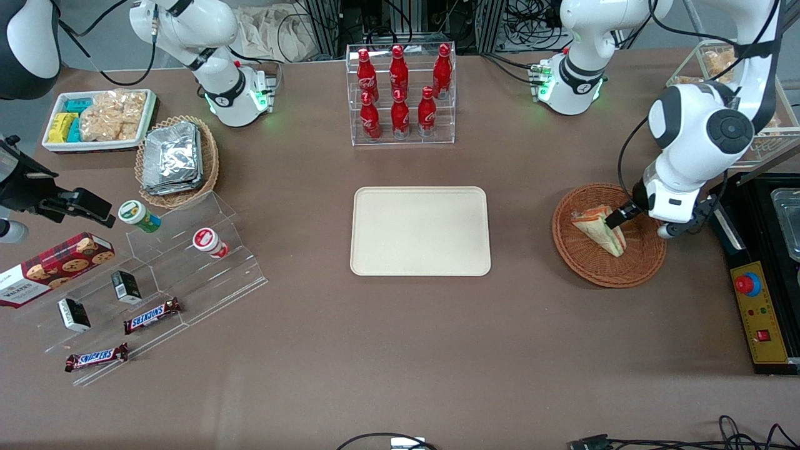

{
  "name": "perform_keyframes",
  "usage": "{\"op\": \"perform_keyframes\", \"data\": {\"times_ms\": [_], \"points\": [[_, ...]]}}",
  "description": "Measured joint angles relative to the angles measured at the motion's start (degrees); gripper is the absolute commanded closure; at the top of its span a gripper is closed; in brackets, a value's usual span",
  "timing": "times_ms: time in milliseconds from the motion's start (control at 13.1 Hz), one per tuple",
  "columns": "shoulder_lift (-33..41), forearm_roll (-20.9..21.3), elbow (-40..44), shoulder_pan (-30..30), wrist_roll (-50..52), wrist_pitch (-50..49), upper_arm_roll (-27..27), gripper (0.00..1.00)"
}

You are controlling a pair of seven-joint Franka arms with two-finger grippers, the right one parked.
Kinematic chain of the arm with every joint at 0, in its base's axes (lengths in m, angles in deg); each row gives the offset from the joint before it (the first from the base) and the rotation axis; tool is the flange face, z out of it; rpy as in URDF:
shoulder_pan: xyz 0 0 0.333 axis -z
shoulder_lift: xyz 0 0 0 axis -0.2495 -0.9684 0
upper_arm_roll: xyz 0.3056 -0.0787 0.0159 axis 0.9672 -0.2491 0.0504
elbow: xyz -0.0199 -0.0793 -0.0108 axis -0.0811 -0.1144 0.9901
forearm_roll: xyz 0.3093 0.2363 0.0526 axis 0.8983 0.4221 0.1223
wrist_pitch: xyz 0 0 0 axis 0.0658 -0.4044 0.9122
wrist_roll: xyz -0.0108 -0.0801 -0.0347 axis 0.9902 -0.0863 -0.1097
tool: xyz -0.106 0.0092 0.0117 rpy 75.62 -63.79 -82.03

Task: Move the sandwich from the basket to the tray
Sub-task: 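Lower the open left gripper around the wrapped sandwich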

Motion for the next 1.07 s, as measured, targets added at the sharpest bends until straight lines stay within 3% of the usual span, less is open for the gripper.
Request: {"op": "perform_keyframes", "data": {"times_ms": [916,992,1069], "points": [[-6.66,0.00,-9.06,0.26,4.39,17.40,-0.08,0.00],[-7.14,0.00,-9.24,0.26,4.44,18.06,-0.08,0.08],[-7.46,0.00,-9.27,0.26,4.50,18.23,-0.08,0.41]]}}
